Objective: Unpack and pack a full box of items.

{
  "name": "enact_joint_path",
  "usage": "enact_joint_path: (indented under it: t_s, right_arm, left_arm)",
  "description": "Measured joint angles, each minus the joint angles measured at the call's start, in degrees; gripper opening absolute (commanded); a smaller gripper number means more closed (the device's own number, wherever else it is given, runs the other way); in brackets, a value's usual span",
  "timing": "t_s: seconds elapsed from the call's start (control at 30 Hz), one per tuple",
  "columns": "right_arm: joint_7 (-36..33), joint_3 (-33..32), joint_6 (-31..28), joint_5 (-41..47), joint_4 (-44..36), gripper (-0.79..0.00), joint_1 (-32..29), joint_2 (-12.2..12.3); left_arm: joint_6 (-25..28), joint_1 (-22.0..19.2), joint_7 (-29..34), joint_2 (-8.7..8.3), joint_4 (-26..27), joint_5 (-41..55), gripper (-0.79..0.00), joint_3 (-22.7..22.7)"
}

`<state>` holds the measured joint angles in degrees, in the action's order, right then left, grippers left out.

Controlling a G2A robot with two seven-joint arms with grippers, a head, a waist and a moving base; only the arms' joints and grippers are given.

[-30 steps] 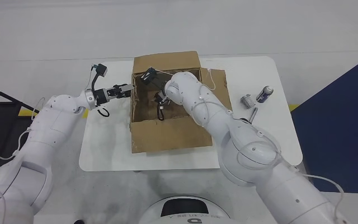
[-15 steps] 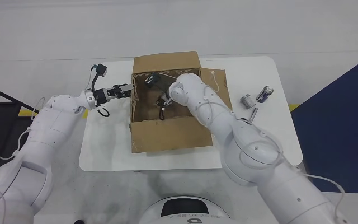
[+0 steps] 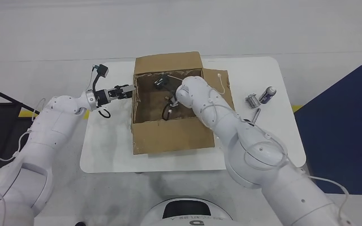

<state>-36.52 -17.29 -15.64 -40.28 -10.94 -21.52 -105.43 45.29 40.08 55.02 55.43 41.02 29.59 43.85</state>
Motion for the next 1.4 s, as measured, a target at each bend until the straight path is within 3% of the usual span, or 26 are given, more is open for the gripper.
enact_joint_path:
  t_s: [0.43,0.5,0.6,0.93,1.4]
  right_arm:
    - [1.28,-0.32,3.96,-2.98,-1.59,-0.554,-1.28,-0.63]
    - [0.45,-0.35,4.66,-3.35,-1.56,-0.600,-1.41,-0.86]
    - [-0.33,-0.42,5.09,-3.80,-1.43,-0.785,-1.50,-1.14]
    - [1.93,-1.43,2.52,-4.47,-1.05,-0.785,-1.11,-1.43]
    - [8.26,-3.51,-5.96,-5.03,-0.72,-0.785,-0.20,1.06]
  left_arm:
    - [0.00,0.00,0.00,0.00,0.00,0.00,0.000,0.00]
    - [0.00,0.00,0.00,0.00,0.00,0.00,0.000,0.00]
    - [0.00,0.00,0.00,0.00,0.00,0.00,0.000,0.00]
    - [0.00,0.00,0.00,0.00,0.00,0.00,0.000,0.00]
    - [0.00,0.00,0.00,0.00,0.00,0.00,0.000,0.00]
